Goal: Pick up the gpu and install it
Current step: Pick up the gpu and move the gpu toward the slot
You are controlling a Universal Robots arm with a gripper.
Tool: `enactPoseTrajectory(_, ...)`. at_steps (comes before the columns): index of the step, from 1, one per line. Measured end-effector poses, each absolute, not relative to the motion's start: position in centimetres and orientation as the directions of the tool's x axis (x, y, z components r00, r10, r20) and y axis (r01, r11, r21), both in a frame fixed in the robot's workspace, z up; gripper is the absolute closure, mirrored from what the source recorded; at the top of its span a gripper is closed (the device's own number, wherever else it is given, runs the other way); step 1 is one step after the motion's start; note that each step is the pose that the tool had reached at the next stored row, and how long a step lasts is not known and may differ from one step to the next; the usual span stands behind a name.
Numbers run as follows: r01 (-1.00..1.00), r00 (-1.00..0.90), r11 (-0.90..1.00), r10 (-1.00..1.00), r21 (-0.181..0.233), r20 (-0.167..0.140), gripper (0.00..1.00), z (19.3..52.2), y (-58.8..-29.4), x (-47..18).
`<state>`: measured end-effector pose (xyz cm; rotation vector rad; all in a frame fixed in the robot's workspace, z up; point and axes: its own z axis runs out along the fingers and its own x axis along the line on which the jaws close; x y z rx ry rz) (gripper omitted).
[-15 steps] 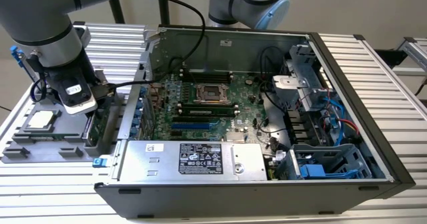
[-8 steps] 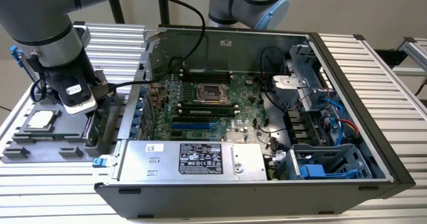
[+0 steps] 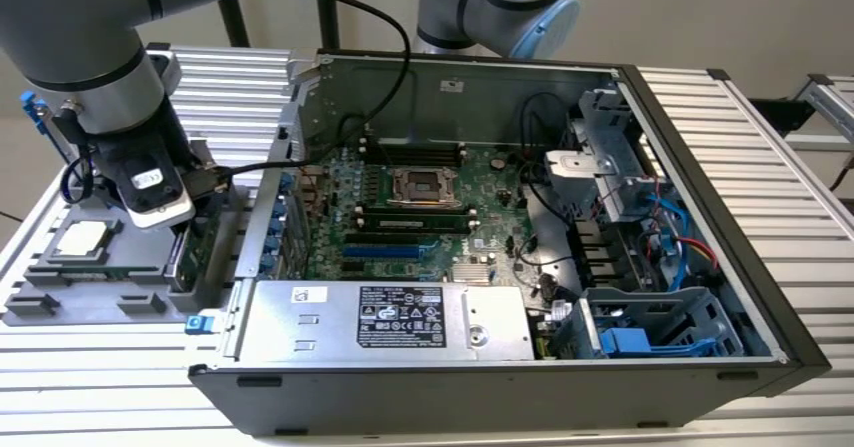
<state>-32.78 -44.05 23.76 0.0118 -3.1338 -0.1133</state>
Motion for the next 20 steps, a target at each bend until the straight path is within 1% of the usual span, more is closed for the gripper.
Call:
enactPoseTrajectory(7, -0.007, -1.000, 0.997, -0.008, 0.073, 0.005, 1.00, 23.8, -44.0, -32.8)
enactPoseTrajectory(20, -0.007, -1.000, 0.997, -0.008, 0.072, 0.005, 1.00, 24.9, -44.0, -32.8)
